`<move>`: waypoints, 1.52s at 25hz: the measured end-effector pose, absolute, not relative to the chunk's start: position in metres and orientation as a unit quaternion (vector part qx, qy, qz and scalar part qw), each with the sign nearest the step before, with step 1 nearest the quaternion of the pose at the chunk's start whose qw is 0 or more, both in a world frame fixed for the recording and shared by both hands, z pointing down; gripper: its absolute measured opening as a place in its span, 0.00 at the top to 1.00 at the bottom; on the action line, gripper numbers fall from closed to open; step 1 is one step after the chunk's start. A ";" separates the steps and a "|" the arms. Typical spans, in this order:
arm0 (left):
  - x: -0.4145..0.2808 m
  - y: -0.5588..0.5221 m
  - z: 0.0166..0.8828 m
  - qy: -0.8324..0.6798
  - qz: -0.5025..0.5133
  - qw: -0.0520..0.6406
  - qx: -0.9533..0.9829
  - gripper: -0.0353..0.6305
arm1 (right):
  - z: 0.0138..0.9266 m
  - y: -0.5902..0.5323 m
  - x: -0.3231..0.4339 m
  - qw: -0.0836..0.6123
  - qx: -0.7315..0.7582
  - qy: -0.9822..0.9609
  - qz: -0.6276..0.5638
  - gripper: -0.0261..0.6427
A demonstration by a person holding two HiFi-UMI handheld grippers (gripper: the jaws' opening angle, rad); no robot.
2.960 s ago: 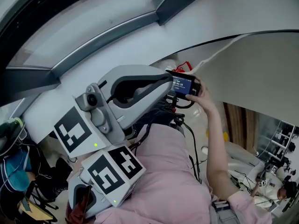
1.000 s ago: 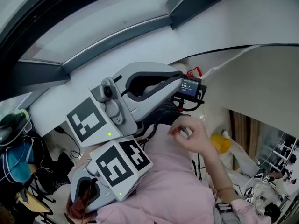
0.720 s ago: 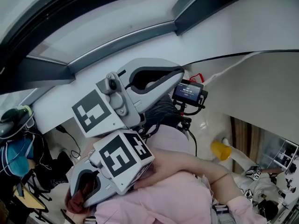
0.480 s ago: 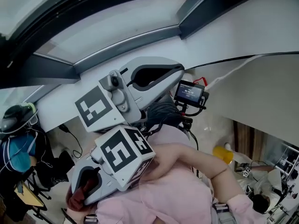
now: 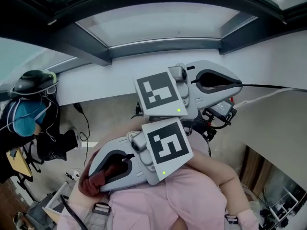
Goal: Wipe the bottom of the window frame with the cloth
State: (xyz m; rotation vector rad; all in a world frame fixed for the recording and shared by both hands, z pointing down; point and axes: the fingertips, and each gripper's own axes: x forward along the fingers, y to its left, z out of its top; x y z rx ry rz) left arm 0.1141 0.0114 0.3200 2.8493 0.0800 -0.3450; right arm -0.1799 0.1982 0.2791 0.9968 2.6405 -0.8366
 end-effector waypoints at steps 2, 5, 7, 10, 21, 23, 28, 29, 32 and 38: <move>0.117 0.014 0.318 0.030 -0.121 0.136 0.983 0.95 | 0.277 0.199 -0.179 0.100 0.334 0.892 -0.286 0.88; 0.119 0.013 0.316 0.028 -0.123 0.143 0.982 0.95 | 0.276 0.201 -0.178 0.099 0.339 0.889 -0.292 0.88; 0.118 0.008 0.321 0.017 -0.124 0.145 0.981 0.95 | 0.278 0.200 -0.177 0.099 0.342 0.889 -0.288 0.87; 0.106 -0.011 0.336 -0.026 -0.126 0.151 0.980 0.95 | 0.280 0.199 -0.176 0.106 0.340 0.893 -0.276 0.87; -0.044 -0.090 0.374 -0.268 -0.147 0.149 0.940 0.95 | 0.273 0.093 -0.128 0.193 0.011 0.963 -0.189 0.87; -0.073 -0.093 0.374 -0.317 -0.138 0.134 0.928 0.95 | 0.280 0.063 -0.098 0.215 -0.081 0.955 -0.186 0.86; -0.106 -0.094 0.375 -0.384 -0.127 0.116 0.907 0.95 | 0.288 0.004 -0.051 0.288 -0.151 0.916 -0.234 0.87; -0.112 -0.095 0.375 -0.394 -0.136 0.123 0.901 0.95 | 0.287 -0.002 -0.051 0.301 -0.143 0.911 -0.244 0.87; -0.126 -0.093 0.368 -0.422 -0.154 0.127 0.884 0.95 | 0.291 -0.022 -0.041 0.304 -0.166 0.905 -0.247 0.87; -0.118 -0.066 0.359 -0.471 -0.092 0.091 0.873 0.95 | 0.341 -0.060 0.044 0.136 -0.374 0.905 -0.150 0.87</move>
